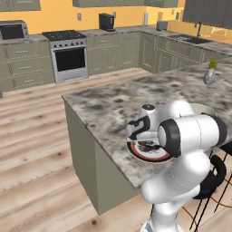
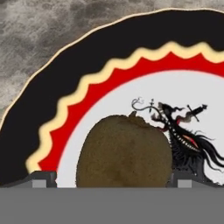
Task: Take the fruits from the plate on the dining counter and place two fruits in each bowl.
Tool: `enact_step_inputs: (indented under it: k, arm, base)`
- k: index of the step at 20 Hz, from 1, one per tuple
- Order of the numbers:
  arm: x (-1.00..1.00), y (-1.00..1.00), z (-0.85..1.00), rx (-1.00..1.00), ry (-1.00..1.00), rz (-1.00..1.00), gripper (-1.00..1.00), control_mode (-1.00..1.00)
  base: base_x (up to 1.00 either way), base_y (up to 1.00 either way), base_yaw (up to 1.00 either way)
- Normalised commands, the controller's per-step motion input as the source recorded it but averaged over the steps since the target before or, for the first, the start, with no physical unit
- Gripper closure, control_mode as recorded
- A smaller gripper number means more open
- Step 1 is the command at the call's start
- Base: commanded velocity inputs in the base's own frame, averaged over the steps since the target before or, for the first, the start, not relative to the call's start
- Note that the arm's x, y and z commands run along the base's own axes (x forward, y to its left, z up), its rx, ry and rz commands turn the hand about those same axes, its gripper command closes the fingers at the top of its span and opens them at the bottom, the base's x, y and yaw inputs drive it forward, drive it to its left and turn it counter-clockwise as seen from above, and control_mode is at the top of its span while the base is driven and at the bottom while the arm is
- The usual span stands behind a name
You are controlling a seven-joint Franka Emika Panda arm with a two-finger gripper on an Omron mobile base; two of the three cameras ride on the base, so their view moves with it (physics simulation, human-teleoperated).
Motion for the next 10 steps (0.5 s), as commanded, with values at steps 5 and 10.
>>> enact_step_inputs:
  k: [5, 10]
  arm:
    - [0.10, -0.03, 0.00, 0.00, 0.00, -0.02, 1.00, -1.00]
    - [-0.02, 0.00, 0.00, 0.00, 0.00, 0.00, 1.00, -1.00]
  base:
    - [0.00, 0.00, 0.00]
    - [0.00, 0.00, 0.00]
